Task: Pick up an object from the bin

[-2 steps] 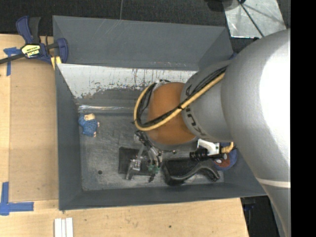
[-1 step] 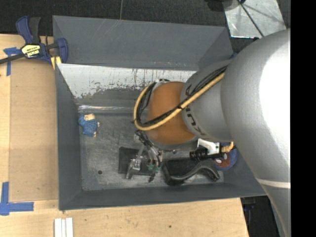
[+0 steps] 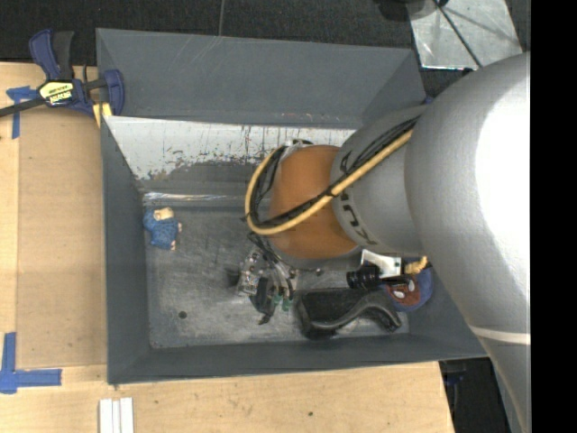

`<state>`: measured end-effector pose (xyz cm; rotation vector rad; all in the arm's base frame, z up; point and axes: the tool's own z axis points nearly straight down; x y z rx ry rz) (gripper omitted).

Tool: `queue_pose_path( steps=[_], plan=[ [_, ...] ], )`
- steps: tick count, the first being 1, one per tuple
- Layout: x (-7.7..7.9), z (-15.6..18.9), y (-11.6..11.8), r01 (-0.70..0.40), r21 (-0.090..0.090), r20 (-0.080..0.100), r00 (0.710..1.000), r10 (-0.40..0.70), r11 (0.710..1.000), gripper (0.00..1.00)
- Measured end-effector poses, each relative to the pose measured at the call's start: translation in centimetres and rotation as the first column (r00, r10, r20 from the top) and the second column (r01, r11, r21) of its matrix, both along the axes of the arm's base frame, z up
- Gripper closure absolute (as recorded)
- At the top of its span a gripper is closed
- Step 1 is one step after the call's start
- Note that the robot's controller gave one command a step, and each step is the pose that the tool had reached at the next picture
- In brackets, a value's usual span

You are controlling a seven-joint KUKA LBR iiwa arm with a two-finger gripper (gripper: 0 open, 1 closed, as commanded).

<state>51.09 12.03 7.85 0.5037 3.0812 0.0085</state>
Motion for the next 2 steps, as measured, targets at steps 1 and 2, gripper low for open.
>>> queue_pose_path(
  steps=[1, 2],
  plan=[
    [0.2, 6.5, -0.1, -0.002, -0.001, -0.012, 1.0, 0.002, 1.0, 1.0],
    [0.3, 8.0, -0.1, -0.004, -0.001, -0.015, 1.0, 0.004, 1.0, 1.0]
  ],
)
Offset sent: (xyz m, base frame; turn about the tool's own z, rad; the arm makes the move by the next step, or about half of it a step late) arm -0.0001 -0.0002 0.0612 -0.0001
